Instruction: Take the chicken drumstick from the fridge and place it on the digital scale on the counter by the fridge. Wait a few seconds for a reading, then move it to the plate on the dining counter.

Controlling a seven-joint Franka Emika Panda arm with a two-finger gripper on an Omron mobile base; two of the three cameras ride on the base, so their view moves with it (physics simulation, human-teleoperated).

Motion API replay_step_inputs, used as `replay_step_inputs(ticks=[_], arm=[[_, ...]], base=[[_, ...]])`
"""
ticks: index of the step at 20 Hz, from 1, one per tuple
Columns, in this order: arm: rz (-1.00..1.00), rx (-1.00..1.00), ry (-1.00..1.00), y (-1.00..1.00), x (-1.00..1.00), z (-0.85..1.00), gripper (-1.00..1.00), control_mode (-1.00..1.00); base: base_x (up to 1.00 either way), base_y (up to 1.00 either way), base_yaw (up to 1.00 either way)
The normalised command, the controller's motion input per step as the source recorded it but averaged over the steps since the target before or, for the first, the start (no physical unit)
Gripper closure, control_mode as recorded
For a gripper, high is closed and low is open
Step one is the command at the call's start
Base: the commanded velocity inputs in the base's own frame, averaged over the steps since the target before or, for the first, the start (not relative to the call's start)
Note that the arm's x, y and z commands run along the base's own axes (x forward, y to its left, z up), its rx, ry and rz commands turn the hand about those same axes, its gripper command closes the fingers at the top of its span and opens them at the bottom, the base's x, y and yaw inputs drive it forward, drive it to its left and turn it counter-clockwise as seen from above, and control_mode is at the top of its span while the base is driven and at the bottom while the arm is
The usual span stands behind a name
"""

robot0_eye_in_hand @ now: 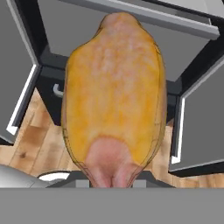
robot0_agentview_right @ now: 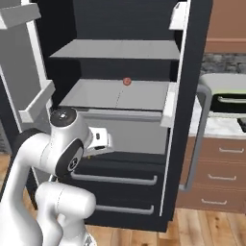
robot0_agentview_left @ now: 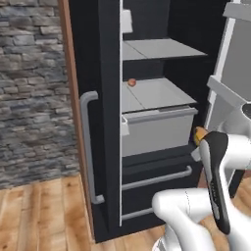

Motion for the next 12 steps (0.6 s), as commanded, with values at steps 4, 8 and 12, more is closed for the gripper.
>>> replay_step_inputs(ticks=[4,8,12], arm=[[0.0,0.0,0.0,0.0,0.0,0.0,1.0,1.0],[0.0,0.0,0.0,0.0,0.0,0.0,1.0,1.0],[0.0,0.0,0.0,0.0,0.0,0.0,1.0,1.0]], base=[[-0.18,-0.19,-0.69],[-0.08,-0.01,-0.77],[-0.87,0.26,-0.49]])
